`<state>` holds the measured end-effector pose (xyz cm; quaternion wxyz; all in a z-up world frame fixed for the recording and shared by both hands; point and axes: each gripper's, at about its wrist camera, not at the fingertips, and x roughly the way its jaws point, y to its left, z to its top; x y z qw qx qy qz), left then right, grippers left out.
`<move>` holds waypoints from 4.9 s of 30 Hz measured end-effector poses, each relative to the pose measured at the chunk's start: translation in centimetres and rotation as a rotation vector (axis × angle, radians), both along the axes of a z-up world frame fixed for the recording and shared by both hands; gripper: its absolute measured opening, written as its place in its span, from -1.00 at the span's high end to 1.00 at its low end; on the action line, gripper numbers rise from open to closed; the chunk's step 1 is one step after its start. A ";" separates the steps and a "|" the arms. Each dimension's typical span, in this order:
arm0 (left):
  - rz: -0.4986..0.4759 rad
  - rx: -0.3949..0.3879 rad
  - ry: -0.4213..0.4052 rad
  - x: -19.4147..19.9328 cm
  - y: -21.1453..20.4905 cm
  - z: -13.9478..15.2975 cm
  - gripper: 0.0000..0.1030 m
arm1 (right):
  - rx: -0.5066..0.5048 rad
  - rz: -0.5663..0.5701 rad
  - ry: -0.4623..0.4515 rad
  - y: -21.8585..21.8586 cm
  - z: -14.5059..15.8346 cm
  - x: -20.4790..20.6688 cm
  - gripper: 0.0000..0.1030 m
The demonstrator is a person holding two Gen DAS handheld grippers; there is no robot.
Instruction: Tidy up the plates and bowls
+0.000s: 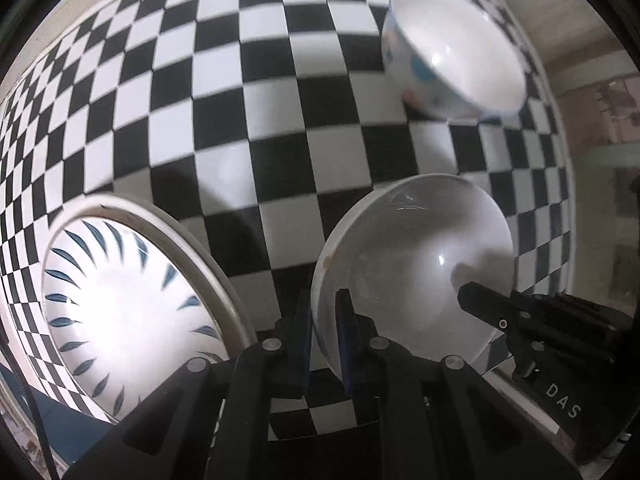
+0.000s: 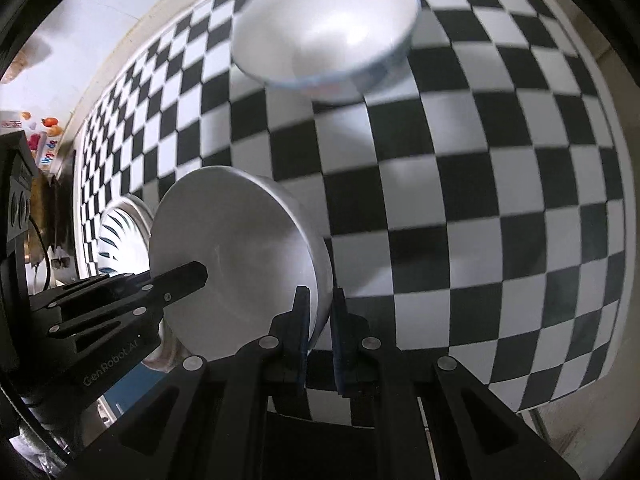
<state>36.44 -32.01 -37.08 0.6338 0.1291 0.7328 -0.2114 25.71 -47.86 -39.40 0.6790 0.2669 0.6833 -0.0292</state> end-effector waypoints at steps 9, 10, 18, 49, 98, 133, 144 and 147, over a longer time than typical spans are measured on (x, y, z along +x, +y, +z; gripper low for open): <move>-0.007 0.018 0.011 -1.2 -0.7 -1.3 0.82 | -0.021 0.017 0.018 -0.2 -1.3 -0.9 0.79; -0.010 0.020 0.008 -1.2 -0.8 -1.3 0.82 | -0.022 0.020 0.018 -0.1 -1.4 -1.0 0.79; -0.007 0.021 -0.003 -2.2 -0.5 -1.8 0.82 | -0.003 0.022 0.020 -0.1 -1.7 -0.8 0.79; 0.096 -0.076 -0.256 6.0 -2.6 8.7 0.52 | -0.074 -0.135 -0.228 -10.2 7.9 2.9 -0.17; -0.107 -0.111 -0.162 20.4 -15.9 5.5 0.81 | -0.028 -0.269 -0.132 -17.9 5.3 18.4 0.79; -0.175 -0.175 -0.237 2.0 -2.4 13.6 0.81 | -0.015 -0.152 -0.196 -2.7 12.9 -2.5 0.79; -0.167 -0.069 -0.089 0.2 -0.5 5.7 0.81 | 0.023 -0.130 -0.059 -0.7 6.1 -3.7 0.80; -0.169 -0.040 -0.070 -0.2 -0.3 4.3 0.81 | 0.037 -0.124 -0.025 -0.2 4.2 -3.8 0.80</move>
